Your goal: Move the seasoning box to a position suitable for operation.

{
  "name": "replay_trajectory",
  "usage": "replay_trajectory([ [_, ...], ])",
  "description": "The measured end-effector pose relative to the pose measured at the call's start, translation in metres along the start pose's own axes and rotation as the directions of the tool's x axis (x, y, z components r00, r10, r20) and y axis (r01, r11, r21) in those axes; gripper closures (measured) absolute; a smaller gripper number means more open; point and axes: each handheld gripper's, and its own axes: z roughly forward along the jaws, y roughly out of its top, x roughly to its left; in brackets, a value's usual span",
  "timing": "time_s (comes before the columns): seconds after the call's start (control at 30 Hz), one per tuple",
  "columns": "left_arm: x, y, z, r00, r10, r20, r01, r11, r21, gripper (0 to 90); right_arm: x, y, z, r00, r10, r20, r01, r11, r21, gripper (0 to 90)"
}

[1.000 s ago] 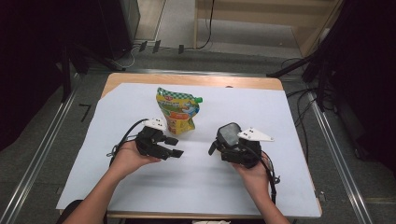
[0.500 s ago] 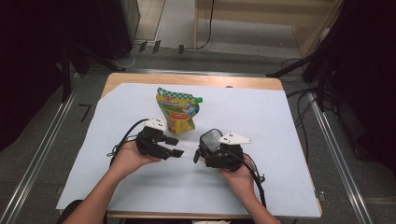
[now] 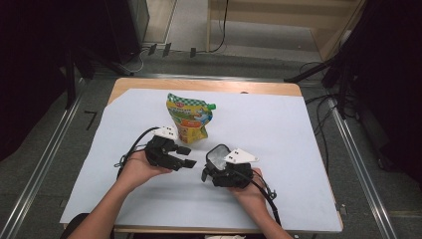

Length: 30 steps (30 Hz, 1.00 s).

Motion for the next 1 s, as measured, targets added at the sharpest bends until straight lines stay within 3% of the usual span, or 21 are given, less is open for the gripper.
replay_trajectory([
  [0.2, -0.001, 0.0, 0.002, 1.0, 0.005, 0.005, -0.005, 1.0, 0.004, 44.8, -0.004, 0.0, -0.001, 0.9987, 0.039, -0.033, -0.037, 0.999, 0.038, 12.8],
  [0.37, 0.0, 0.001, 0.002, 1.0, 0.002, 0.008, -0.002, 1.0, -0.005, 44.7, -0.005, -0.001, -0.008, 0.9986, 0.033, -0.041, -0.03, 0.998, 0.055, 12.8],
  [0.53, 0.001, 0.002, 0.007, 0.9999, 0.005, 0.014, -0.005, 0.9999, 0.009, 45.0, -0.008, -0.001, -0.024, 0.997, 0.056, -0.053, -0.051, 0.994, 0.094, 13.3],
  [0.73, 0.001, 0.002, 0.011, 0.9994, 0.013, 0.032, -0.014, 0.9996, 0.027, 46.1, -0.011, -0.001, -0.044, 0.9918, 0.101, -0.079, -0.094, 0.992, 0.088, 15.4],
  [0.9, 0.002, 0.004, 0.011, 0.9987, -0.005, 0.051, 0.003, 0.9997, 0.023, 49.0, -0.016, 0.0, -0.062, 0.9891, 0.111, -0.097, -0.104, 0.992, 0.074, 22.6],
  [1.0, 0.0, 0.004, 0.01, 0.9979, -0.014, 0.063, 0.012, 0.9994, 0.033, 53.6, -0.021, 0.0, -0.072, 0.9853, 0.126, -0.116, -0.116, 0.99, 0.083, 39.4],
])
